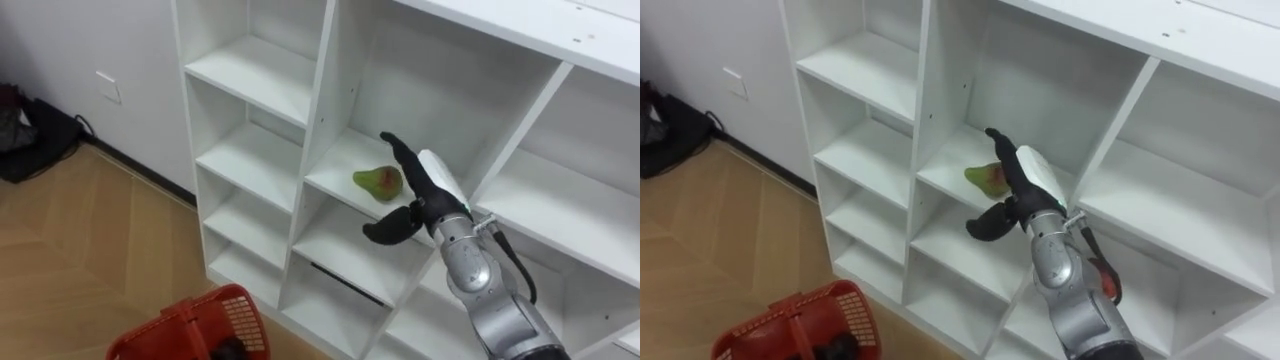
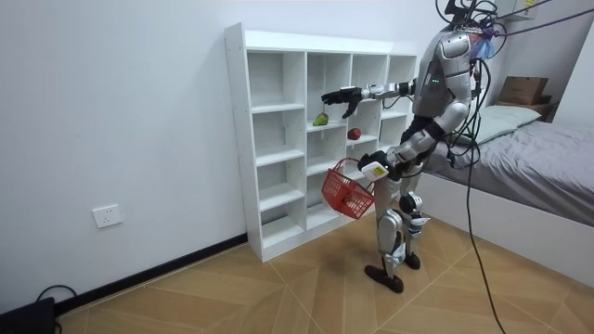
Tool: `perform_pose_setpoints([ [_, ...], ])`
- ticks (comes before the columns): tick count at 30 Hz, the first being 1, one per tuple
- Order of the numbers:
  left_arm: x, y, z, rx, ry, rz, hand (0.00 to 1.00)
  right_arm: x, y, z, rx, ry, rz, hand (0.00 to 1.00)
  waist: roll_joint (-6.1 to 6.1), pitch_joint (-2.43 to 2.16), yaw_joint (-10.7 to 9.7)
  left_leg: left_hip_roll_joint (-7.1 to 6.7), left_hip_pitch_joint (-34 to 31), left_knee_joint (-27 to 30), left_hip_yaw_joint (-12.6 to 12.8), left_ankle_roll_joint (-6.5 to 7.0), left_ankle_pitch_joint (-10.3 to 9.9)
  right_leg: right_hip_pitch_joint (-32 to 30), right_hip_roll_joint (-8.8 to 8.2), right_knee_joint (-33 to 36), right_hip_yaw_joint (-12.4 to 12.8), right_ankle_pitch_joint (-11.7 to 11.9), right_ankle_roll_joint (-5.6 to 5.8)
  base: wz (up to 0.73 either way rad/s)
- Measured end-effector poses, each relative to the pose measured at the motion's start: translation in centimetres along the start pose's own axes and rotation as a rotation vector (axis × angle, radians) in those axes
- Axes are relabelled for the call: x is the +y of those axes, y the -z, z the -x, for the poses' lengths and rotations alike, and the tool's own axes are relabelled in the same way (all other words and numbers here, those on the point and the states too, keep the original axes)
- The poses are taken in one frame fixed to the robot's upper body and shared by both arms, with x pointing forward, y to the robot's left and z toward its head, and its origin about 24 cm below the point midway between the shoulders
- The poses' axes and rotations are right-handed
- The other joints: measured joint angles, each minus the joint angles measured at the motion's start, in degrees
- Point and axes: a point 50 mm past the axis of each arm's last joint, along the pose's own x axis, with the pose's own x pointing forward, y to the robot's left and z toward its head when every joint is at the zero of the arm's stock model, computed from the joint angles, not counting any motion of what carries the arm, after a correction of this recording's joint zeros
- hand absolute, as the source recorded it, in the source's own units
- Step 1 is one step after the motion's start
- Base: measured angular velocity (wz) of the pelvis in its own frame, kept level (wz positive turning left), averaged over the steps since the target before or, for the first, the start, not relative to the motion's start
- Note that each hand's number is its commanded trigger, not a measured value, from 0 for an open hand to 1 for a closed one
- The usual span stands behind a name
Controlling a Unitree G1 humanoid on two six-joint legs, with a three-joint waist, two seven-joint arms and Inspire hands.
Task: Collect fruits from the closet
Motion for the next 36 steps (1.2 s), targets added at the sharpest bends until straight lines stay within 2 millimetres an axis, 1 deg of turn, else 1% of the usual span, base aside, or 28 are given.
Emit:
perform_pose_setpoints([
  [3,0.3,0.1,0.2,-0.004,-0.004,0.032,1.00,-1.1,0.3,-0.1,0.010,0.046,-0.019,0.00,0.02,-0.02,-0.6,-0.24,-0.8,0.8,-0.8,0.03,0.0,-0.1,-0.07,0.0,-0.7,0.0,0.05,0.13],
  [5,0.4,0.3,0.4,-0.006,-0.010,0.061,1.00,-1.6,0.4,-0.2,0.015,0.068,-0.026,0.00,0.19,-0.12,-1.1,-0.24,-0.9,0.9,-0.9,0.03,0.0,-0.1,-0.10,0.0,-0.9,0.0,0.05,0.04],
  [7,0.5,0.5,0.6,-0.005,-0.015,0.081,1.00,-2.0,0.6,-0.2,0.021,0.086,-0.033,0.00,0.65,-0.33,-1.4,-0.22,-0.8,0.9,-0.9,0.03,0.0,-0.1,-0.11,0.2,-0.9,0.0,0.04,0.00],
  [8,0.5,0.5,0.6,-0.004,-0.016,0.084,1.00,-2.1,0.6,-0.2,0.018,0.086,-0.035,0.00,0.79,-0.34,-1.5,-0.22,-0.8,0.9,-0.9,0.03,0.0,-0.2,-0.15,0.3,-0.9,0.0,0.04,0.00],
  [10,0.6,0.7,0.7,-0.003,-0.023,0.101,1.00,-2.2,0.6,-0.2,0.018,0.092,-0.037,0.00,1.45,-0.33,-1.6,-0.28,-0.7,0.9,-0.8,0.06,0.0,-0.2,-0.43,0.9,-1.1,-0.1,0.11,0.00],
  [12,0.6,0.7,0.7,-0.003,-0.024,0.102,1.00,-2.3,0.6,-0.2,0.019,0.096,-0.038,0.00,1.73,-0.27,-1.7,-0.36,-0.7,0.8,-0.8,0.16,0.1,-0.2,-0.59,0.9,-1.1,-0.1,0.13,0.00],
  [14,0.7,0.7,0.8,-0.004,-0.027,0.111,1.00,-2.4,0.6,-0.2,0.020,0.095,-0.040,0.00,1.75,-0.25,-1.7,-0.38,-0.8,0.8,-0.6,0.23,0.1,-0.3,-0.67,0.9,-1.0,-0.1,0.13,0.00],
  [16,0.8,0.9,1.0,-0.006,-0.032,0.128,1.00,-2.5,0.7,-0.2,0.022,0.088,-0.045,0.00,1.62,-0.32,-1.6,-0.39,-0.8,0.8,-0.3,0.30,0.2,-0.8,-0.76,0.9,-0.8,-0.2,0.15,-0.05],
  [20,0.9,1.0,1.1,-0.015,-0.038,0.134,1.00,-2.8,0.8,-0.1,0.022,0.097,-0.118,0.00,1.58,-0.32,-1.5,-0.47,-0.8,0.8,-0.2,0.42,0.3,-0.9,-0.80,0.9,-0.8,-0.1,0.15,-0.01],
  [25,1.1,1.2,1.2,-0.019,-0.053,0.155,1.00,-2.9,0.8,-0.1,0.018,0.100,-0.158,0.00,1.63,-0.29,-1.5,-0.44,-0.8,0.7,-0.3,0.40,0.3,-0.8,-0.77,0.9,-0.8,-0.1,0.16,0.00],
  [30,1.5,1.4,1.5,-0.024,-0.064,0.148,1.00,-2.7,1.0,-0.1,0.017,0.083,-0.152,0.00,1.49,-0.25,-1.4,-0.48,-1.0,0.7,-0.4,0.41,0.3,-1.0,-0.79,0.9,-0.9,-0.2,0.21,0.00],
  [36,2.0,1.8,2.1,-0.017,-0.089,0.155,1.00,-2.6,1.0,-0.1,0.017,0.073,-0.088,0.00,1.17,-0.18,-1.0,-0.34,-1.1,0.6,0.0,0.39,0.3,-1.2,-0.79,0.9,-0.7,-0.3,0.20,-0.02],
])
